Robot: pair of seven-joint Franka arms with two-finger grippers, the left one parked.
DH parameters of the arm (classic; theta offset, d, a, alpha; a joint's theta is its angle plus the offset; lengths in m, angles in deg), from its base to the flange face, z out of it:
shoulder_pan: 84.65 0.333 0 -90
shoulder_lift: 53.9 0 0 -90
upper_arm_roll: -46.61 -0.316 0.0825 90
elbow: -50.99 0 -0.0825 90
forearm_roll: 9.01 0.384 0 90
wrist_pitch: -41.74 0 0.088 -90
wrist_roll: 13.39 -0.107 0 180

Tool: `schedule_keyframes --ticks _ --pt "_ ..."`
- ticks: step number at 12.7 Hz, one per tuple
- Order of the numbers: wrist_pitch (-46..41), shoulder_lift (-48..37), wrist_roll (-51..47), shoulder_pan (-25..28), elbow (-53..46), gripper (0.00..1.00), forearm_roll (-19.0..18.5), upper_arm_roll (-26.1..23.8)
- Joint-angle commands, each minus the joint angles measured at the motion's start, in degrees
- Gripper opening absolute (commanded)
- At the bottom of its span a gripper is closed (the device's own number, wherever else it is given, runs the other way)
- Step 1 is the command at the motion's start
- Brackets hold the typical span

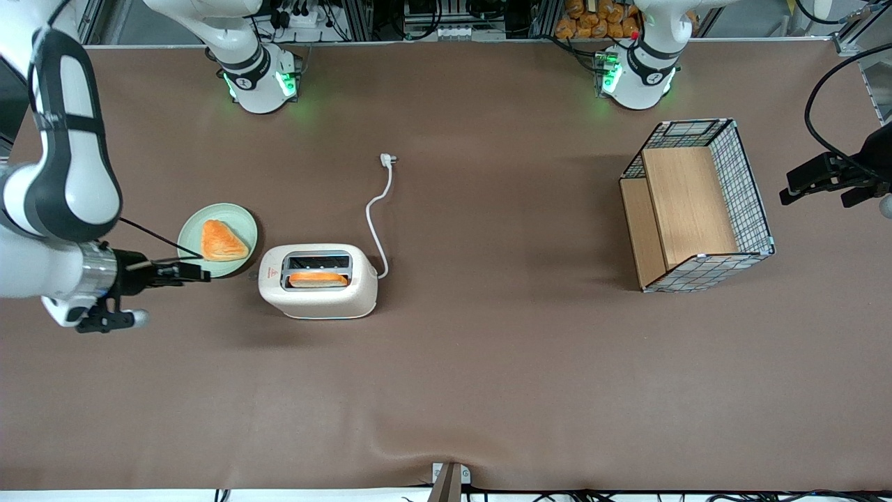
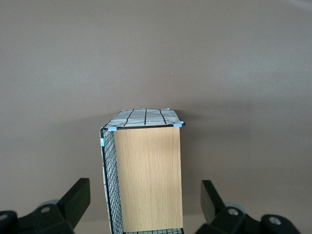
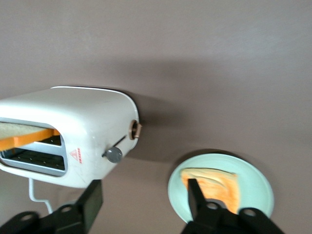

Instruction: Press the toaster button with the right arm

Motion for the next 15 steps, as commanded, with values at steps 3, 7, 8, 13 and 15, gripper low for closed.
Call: schedule_keyframes --ticks 3,7,8,13,15 --pt "0.13 -10.46 1.31 -0.99 7.36 1.0 -6.62 -0.18" --pt "-0.3 -13.29 0.6 -0.9 7.55 1.0 -9.7 -0.18" --pt "-0.39 -14.34 0.43 -0.9 7.55 1.0 -9.88 -0.18" --pt "-5.05 -17.51 -2.3 -1.16 7.37 1.0 -11.2 -0.18" --pt "-5.49 -17.69 -2.3 -1.16 7.29 1.0 -11.2 -0.18"
